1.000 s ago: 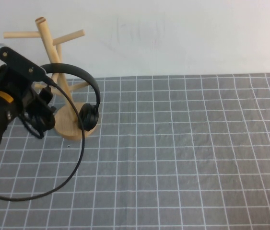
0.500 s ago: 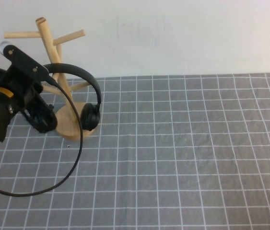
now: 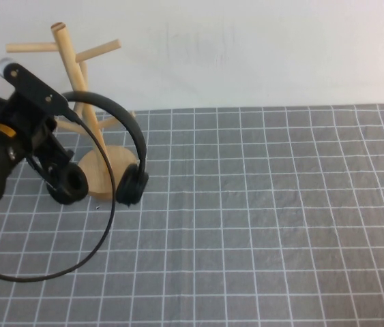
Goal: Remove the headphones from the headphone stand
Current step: Pick up the headphones from the headphone stand, then place the headphones on the table
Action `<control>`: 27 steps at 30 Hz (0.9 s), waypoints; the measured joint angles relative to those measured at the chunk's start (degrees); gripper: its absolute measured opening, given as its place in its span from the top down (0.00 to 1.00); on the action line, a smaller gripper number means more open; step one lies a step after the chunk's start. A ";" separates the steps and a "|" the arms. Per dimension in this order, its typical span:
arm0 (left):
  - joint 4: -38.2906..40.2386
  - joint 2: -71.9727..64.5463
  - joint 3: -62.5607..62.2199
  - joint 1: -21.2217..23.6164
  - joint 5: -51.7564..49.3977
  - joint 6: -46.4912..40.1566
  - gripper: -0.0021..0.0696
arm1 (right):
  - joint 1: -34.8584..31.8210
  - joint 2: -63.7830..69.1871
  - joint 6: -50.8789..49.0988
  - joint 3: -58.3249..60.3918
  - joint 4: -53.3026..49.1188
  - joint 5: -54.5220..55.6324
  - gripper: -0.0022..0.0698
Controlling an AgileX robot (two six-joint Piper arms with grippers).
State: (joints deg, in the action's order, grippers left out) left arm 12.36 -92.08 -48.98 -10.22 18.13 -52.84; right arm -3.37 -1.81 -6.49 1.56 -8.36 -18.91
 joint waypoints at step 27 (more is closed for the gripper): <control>-0.22 21.02 0.00 -14.23 -32.39 8.49 0.88 | 0.00 0.00 0.00 0.00 0.00 0.00 0.98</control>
State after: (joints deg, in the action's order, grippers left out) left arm 12.13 -71.06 -48.98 -24.45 -14.26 -44.35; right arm -3.37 -1.81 -6.49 1.56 -8.36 -18.91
